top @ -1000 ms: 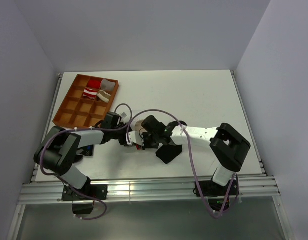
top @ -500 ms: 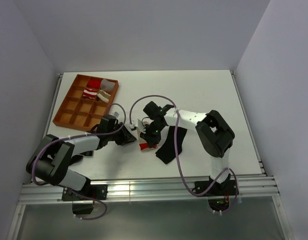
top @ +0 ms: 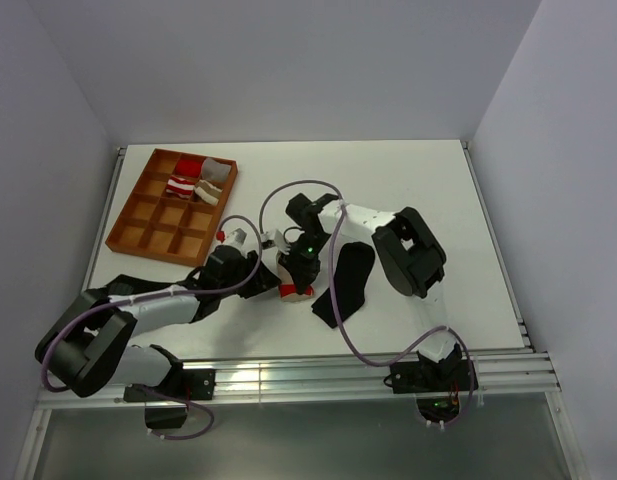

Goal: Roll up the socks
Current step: Roll the sock at the center of the board.

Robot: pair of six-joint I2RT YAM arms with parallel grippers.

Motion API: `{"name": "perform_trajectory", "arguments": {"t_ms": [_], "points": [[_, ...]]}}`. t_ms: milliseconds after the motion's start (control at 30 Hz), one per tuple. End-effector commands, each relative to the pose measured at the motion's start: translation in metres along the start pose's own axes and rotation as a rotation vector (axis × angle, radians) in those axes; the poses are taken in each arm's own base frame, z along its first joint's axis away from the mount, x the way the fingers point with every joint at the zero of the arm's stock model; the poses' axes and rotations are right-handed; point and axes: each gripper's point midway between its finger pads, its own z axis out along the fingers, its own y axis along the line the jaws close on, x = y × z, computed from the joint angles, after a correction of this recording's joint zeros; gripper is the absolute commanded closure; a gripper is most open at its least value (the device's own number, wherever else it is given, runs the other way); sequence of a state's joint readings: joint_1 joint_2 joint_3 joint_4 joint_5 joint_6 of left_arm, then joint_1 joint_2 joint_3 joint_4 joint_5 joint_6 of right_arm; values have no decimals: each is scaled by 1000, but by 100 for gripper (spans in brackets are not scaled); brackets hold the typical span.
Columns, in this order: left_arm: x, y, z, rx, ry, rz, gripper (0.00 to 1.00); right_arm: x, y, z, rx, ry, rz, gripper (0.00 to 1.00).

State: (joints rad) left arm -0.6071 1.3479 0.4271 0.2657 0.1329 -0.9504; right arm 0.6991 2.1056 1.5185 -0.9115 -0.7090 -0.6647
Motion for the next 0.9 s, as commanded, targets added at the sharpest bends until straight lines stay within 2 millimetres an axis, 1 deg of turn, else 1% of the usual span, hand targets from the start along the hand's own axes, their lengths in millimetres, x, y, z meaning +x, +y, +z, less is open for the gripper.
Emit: {"name": "perform_trajectory", "arguments": {"t_ms": [0, 67, 100, 133, 200, 233, 367, 433, 467, 633, 667, 700, 867], "points": [[-26, -27, -6, 113, -149, 127, 53, 11, -9, 4, -2, 48, 67, 87], [-26, -30, -8, 136, -158, 161, 52, 13, -9, 7, -29, 62, 91, 87], [-25, -32, -8, 151, -157, 180, 51, 13, -8, 5, -41, 67, 101, 87], [-26, -38, -9, 185, -170, 197, 51, 13, -9, 5, -47, 65, 106, 87], [-25, -41, -9, 207, -171, 234, 51, 13, -11, 7, -57, 68, 123, 87], [-25, -47, -9, 233, -174, 257, 51, 13, -11, 6, -59, 67, 131, 87], [-17, -51, -1, 271, -142, 323, 51, 13, -11, 4, -69, 64, 144, 87], [-11, -49, 2, 285, -126, 340, 51, 14, -12, 5, -68, 68, 150, 87], [-13, -54, 2, 310, -139, 348, 51, 14, -12, 5, -71, 67, 151, 87], [-5, -54, 7, 347, -114, 380, 51, 15, -10, 3, -98, 65, 173, 87], [0, -51, 10, 351, -93, 383, 51, 15, -11, 2, -99, 61, 178, 87], [-1, -54, 10, 370, -99, 389, 51, 15, -10, 1, -105, 59, 180, 87], [12, -49, 19, 383, -42, 383, 52, 14, -14, -1, -105, 48, 206, 87]]}}
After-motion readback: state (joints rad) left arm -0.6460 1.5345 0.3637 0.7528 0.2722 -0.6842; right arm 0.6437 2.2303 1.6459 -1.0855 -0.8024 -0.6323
